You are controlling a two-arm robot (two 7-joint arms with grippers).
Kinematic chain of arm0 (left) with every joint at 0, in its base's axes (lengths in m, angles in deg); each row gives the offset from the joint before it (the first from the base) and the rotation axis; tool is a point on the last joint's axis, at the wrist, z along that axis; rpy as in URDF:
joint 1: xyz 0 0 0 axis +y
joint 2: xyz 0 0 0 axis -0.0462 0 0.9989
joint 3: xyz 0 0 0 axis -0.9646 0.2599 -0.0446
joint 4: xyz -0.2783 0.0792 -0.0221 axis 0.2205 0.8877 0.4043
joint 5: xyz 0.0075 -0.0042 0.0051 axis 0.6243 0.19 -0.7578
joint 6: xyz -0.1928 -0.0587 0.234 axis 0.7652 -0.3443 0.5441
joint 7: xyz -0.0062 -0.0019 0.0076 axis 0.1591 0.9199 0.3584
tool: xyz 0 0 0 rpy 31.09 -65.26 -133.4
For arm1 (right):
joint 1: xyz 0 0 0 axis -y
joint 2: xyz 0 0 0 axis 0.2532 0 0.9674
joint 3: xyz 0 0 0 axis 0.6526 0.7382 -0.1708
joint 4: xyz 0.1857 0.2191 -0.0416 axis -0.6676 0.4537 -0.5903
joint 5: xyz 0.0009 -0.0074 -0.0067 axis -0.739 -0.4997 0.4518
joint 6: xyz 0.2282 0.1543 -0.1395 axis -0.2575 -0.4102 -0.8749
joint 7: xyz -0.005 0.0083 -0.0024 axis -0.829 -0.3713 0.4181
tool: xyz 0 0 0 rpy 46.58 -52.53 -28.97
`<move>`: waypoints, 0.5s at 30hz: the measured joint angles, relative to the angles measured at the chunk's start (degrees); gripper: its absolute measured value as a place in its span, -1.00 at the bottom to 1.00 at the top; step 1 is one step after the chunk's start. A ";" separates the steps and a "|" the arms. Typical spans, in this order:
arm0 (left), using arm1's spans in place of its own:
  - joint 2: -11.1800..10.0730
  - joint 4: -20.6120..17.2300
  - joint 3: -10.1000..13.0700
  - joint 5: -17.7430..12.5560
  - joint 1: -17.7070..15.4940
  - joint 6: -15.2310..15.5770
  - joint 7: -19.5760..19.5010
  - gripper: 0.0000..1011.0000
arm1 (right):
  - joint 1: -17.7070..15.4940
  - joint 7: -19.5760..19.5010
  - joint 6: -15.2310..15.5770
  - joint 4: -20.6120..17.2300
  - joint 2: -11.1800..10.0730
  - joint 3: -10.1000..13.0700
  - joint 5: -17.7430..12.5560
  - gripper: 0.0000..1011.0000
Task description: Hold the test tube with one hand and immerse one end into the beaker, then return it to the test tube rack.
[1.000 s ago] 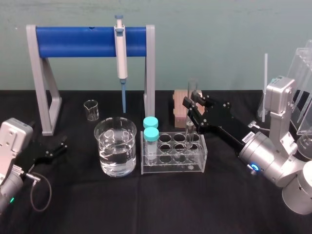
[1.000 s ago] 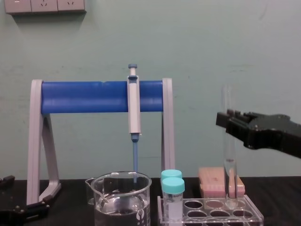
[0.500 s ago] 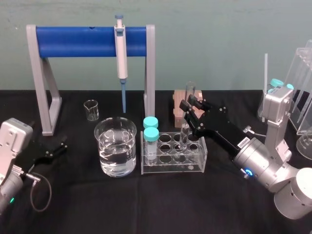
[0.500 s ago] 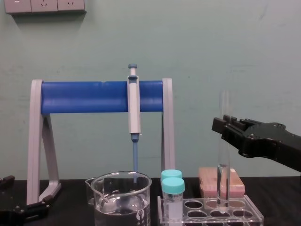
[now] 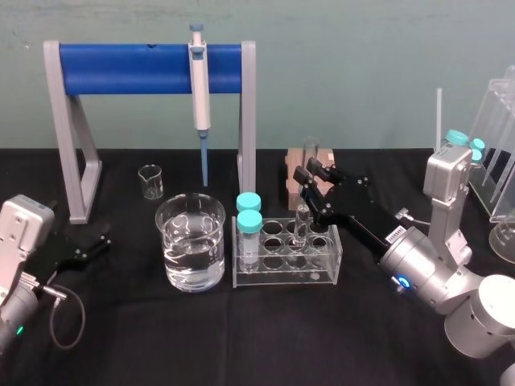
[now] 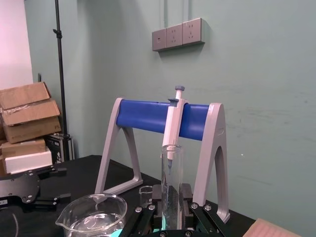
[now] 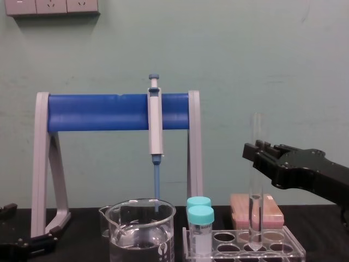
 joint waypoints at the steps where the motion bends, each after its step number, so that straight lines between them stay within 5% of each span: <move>1: 0.00 0.00 0.00 0.00 0.00 0.00 0.00 0.98 | 0.07 0.05 0.00 0.14 0.06 -0.02 0.01 -0.55; 15: 0.00 0.00 0.00 0.00 0.00 0.00 0.00 0.98 | 1.24 0.80 0.09 2.32 0.71 -0.69 0.34 -0.55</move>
